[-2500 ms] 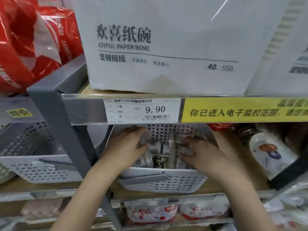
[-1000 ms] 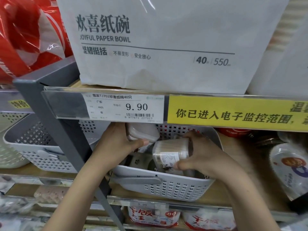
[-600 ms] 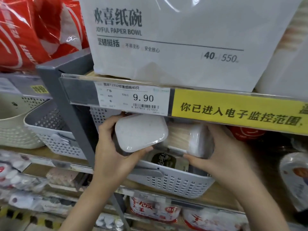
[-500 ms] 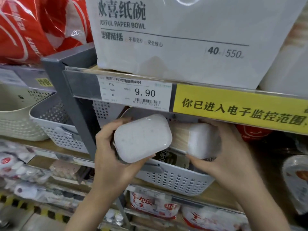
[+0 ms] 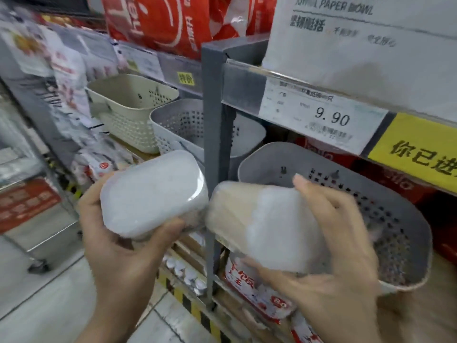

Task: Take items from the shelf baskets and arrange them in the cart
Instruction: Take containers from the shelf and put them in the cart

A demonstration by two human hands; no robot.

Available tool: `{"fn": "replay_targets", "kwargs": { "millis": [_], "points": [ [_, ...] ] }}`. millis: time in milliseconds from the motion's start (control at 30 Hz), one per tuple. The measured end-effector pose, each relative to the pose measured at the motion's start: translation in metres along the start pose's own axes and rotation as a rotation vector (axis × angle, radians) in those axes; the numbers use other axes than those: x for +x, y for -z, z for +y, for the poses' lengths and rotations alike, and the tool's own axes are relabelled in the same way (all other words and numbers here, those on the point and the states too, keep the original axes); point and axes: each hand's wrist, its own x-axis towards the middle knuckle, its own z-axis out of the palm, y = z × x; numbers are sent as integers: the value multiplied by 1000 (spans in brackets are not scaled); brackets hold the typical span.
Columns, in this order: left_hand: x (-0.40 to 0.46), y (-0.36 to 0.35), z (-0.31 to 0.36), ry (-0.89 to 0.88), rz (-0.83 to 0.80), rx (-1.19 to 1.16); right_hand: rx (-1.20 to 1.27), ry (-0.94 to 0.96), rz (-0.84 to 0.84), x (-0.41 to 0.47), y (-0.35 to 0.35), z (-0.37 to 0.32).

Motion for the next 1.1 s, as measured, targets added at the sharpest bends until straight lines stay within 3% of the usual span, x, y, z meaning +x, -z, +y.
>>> {"fn": "replay_targets", "kwargs": {
  "millis": [167,367,567,800,1100],
  "points": [
    [5,62,-13,134,151,-16,342,-340,-205,6,-67,-23],
    [17,167,-34,310,488,26,618,-458,-425,30,-171,-55],
    [38,275,-53,469,622,-62,860,-595,-632,38,-281,-105],
    [64,371,-79,526,776,-84,923,-622,-792,39,-387,-160],
    [128,423,-132,567,825,-135,931,-680,-890,82,-503,-167]
  ]
}}
